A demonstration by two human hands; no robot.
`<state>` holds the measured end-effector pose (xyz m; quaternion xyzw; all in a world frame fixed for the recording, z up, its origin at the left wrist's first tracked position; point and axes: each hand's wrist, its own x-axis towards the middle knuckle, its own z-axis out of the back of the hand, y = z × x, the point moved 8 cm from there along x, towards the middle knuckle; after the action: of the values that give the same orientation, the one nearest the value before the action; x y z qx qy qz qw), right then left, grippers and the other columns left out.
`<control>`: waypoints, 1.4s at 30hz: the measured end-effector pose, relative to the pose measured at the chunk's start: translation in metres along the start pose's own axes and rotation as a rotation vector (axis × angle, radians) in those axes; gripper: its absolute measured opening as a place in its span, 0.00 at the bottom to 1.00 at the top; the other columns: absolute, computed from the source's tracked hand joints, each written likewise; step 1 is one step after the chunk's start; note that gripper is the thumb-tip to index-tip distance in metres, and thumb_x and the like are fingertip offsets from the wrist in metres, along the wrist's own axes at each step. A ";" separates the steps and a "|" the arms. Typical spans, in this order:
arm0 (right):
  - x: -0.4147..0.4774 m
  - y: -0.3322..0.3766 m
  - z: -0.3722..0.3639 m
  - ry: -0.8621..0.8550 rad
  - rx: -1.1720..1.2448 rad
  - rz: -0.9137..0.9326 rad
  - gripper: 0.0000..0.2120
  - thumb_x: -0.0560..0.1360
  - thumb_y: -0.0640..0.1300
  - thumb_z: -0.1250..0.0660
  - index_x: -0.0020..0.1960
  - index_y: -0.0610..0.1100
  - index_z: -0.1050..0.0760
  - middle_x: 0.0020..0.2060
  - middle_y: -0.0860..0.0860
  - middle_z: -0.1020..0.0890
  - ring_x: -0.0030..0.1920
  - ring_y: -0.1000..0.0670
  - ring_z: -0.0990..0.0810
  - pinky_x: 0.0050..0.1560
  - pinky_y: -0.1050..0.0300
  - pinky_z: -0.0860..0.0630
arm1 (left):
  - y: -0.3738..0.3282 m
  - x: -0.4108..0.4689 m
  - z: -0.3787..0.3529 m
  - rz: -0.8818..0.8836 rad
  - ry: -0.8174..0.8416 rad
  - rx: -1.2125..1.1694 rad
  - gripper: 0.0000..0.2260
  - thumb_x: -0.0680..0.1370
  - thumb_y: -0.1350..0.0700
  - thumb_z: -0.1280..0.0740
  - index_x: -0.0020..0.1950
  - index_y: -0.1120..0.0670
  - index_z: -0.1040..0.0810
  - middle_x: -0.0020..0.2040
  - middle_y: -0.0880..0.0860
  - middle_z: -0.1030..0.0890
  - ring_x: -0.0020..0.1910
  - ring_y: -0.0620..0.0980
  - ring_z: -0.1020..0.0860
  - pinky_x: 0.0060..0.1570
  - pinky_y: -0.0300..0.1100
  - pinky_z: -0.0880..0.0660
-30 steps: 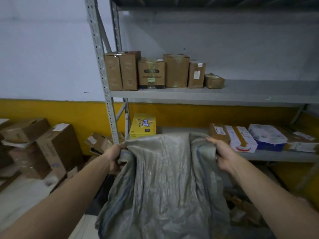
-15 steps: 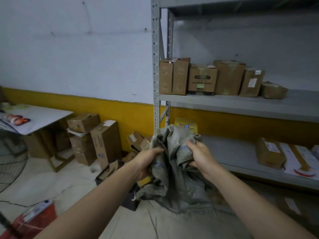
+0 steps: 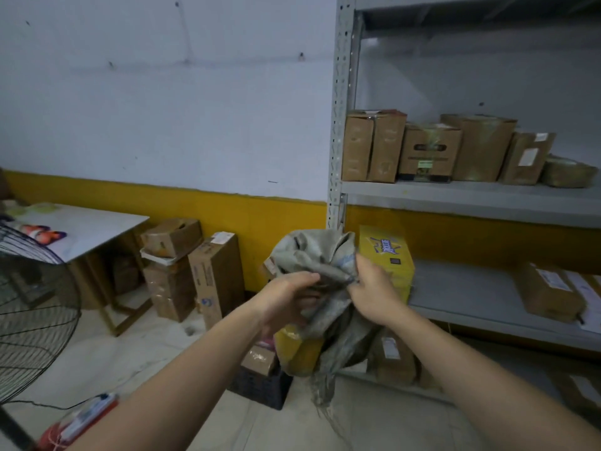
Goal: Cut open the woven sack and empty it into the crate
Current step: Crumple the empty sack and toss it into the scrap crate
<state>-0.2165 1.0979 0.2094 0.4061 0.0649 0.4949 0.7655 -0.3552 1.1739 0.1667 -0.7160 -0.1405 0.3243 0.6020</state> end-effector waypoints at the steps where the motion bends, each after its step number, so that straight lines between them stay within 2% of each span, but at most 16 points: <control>1: 0.006 0.003 0.002 -0.058 0.105 -0.028 0.17 0.73 0.31 0.35 0.55 0.49 0.24 0.48 0.51 0.19 0.53 0.46 0.21 0.46 0.57 0.27 | -0.008 -0.002 0.018 -0.070 -0.034 0.065 0.12 0.79 0.52 0.32 0.61 0.51 0.18 0.60 0.55 0.17 0.60 0.54 0.20 0.58 0.51 0.24; 3: 0.016 0.006 0.004 -0.103 0.318 -0.105 0.17 0.73 0.29 0.35 0.50 0.50 0.24 0.44 0.53 0.19 0.50 0.47 0.20 0.42 0.58 0.28 | -0.023 -0.005 0.057 -0.245 -0.153 0.189 0.15 0.76 0.54 0.27 0.62 0.51 0.21 0.61 0.54 0.19 0.61 0.54 0.21 0.57 0.49 0.23; 6: 0.026 0.012 0.002 -0.115 0.591 -0.225 0.16 0.75 0.29 0.38 0.54 0.48 0.23 0.48 0.48 0.18 0.50 0.46 0.19 0.41 0.56 0.25 | -0.034 -0.011 0.107 -0.417 -0.290 0.357 0.36 0.69 0.51 0.20 0.73 0.45 0.32 0.67 0.46 0.27 0.67 0.46 0.29 0.60 0.42 0.29; 9: 0.025 0.019 0.000 -0.130 0.912 -0.306 0.16 0.74 0.27 0.42 0.53 0.42 0.23 0.46 0.42 0.18 0.45 0.43 0.20 0.39 0.55 0.25 | -0.025 -0.005 0.122 -0.387 -0.016 0.318 0.56 0.62 0.49 0.16 0.79 0.38 0.50 0.77 0.45 0.37 0.75 0.45 0.36 0.72 0.51 0.35; 11: 0.027 0.025 -0.002 -0.149 0.978 -0.321 0.15 0.73 0.26 0.43 0.48 0.41 0.23 0.40 0.42 0.20 0.39 0.44 0.21 0.36 0.57 0.26 | -0.023 -0.011 0.112 -0.356 0.166 0.310 0.61 0.58 0.49 0.15 0.80 0.41 0.53 0.76 0.47 0.34 0.73 0.44 0.31 0.68 0.47 0.28; 13: 0.028 0.031 0.000 -0.198 0.822 -0.324 0.13 0.74 0.28 0.41 0.45 0.43 0.23 0.36 0.46 0.21 0.39 0.44 0.22 0.34 0.60 0.28 | -0.028 -0.022 0.085 -0.363 0.266 0.322 0.52 0.57 0.51 0.17 0.74 0.45 0.44 0.66 0.40 0.23 0.64 0.38 0.23 0.58 0.37 0.24; 15: 0.029 0.038 -0.002 -0.214 0.709 -0.288 0.10 0.75 0.29 0.40 0.47 0.41 0.24 0.37 0.49 0.23 0.42 0.45 0.24 0.36 0.61 0.30 | -0.032 -0.028 0.060 -0.429 0.237 0.295 0.38 0.62 0.58 0.22 0.66 0.46 0.36 0.57 0.35 0.18 0.58 0.36 0.20 0.53 0.33 0.23; 18: 0.026 0.051 -0.005 -0.209 0.710 -0.212 0.13 0.75 0.28 0.41 0.54 0.40 0.24 0.41 0.48 0.22 0.40 0.51 0.25 0.30 0.70 0.30 | -0.024 -0.020 0.062 -0.460 0.102 0.210 0.32 0.68 0.67 0.22 0.67 0.51 0.29 0.61 0.47 0.17 0.61 0.46 0.19 0.59 0.42 0.22; 21: 0.025 0.059 -0.004 -0.139 0.621 -0.103 0.18 0.73 0.27 0.40 0.58 0.41 0.23 0.50 0.45 0.18 0.50 0.47 0.21 0.45 0.62 0.25 | -0.014 -0.019 0.079 -0.445 0.035 0.210 0.23 0.69 0.66 0.22 0.62 0.54 0.22 0.58 0.52 0.15 0.58 0.51 0.18 0.61 0.49 0.22; 23: 0.020 0.061 0.000 -0.101 0.566 -0.074 0.19 0.73 0.27 0.38 0.58 0.44 0.22 0.52 0.46 0.17 0.53 0.47 0.20 0.50 0.58 0.24 | -0.015 -0.022 0.085 -0.458 0.004 0.245 0.18 0.70 0.66 0.23 0.57 0.56 0.19 0.54 0.52 0.14 0.56 0.51 0.17 0.59 0.47 0.21; 25: 0.013 0.062 0.005 -0.069 0.657 -0.097 0.19 0.73 0.25 0.39 0.53 0.45 0.21 0.47 0.47 0.16 0.48 0.48 0.18 0.46 0.59 0.22 | -0.021 -0.028 0.087 -0.494 -0.040 0.279 0.16 0.70 0.67 0.24 0.56 0.58 0.18 0.52 0.51 0.14 0.54 0.48 0.16 0.54 0.41 0.21; 28: 0.005 0.063 0.012 -0.033 0.891 -0.145 0.19 0.73 0.23 0.44 0.50 0.42 0.21 0.45 0.41 0.17 0.48 0.41 0.19 0.53 0.45 0.22 | -0.019 -0.032 0.096 -0.472 -0.163 0.231 0.13 0.69 0.64 0.22 0.53 0.59 0.16 0.50 0.51 0.13 0.51 0.48 0.15 0.49 0.42 0.20; 30: 0.004 0.060 0.017 -0.021 0.996 -0.173 0.19 0.74 0.23 0.45 0.51 0.40 0.22 0.45 0.40 0.17 0.48 0.39 0.19 0.56 0.42 0.23 | -0.008 -0.035 0.096 -0.407 -0.185 0.189 0.13 0.69 0.62 0.22 0.52 0.59 0.15 0.49 0.52 0.13 0.49 0.49 0.15 0.44 0.38 0.20; 35: -0.005 0.069 0.018 0.025 1.103 -0.157 0.21 0.74 0.22 0.46 0.53 0.40 0.22 0.47 0.41 0.17 0.47 0.43 0.18 0.50 0.51 0.19 | 0.019 -0.047 0.052 -0.405 -0.019 0.286 0.21 0.72 0.66 0.25 0.64 0.55 0.21 0.57 0.43 0.16 0.58 0.42 0.18 0.53 0.34 0.23; 38: -0.003 0.068 0.017 0.038 1.019 -0.154 0.19 0.74 0.21 0.46 0.54 0.36 0.23 0.47 0.40 0.18 0.47 0.42 0.18 0.48 0.53 0.19 | 0.026 -0.055 0.032 -0.458 -0.037 0.294 0.21 0.76 0.64 0.28 0.67 0.53 0.24 0.60 0.38 0.18 0.61 0.38 0.21 0.57 0.32 0.24; 42: 0.006 0.056 0.024 -0.010 0.568 -0.109 0.15 0.71 0.24 0.40 0.50 0.35 0.20 0.48 0.36 0.16 0.49 0.40 0.18 0.47 0.47 0.19 | 0.036 -0.064 0.036 -0.447 -0.105 0.311 0.17 0.80 0.61 0.33 0.66 0.47 0.26 0.61 0.38 0.20 0.61 0.32 0.23 0.60 0.32 0.26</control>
<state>-0.2413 1.0993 0.2658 0.6024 0.2189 0.4132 0.6469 -0.4333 1.1555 0.1492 -0.5485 -0.2745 0.2375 0.7533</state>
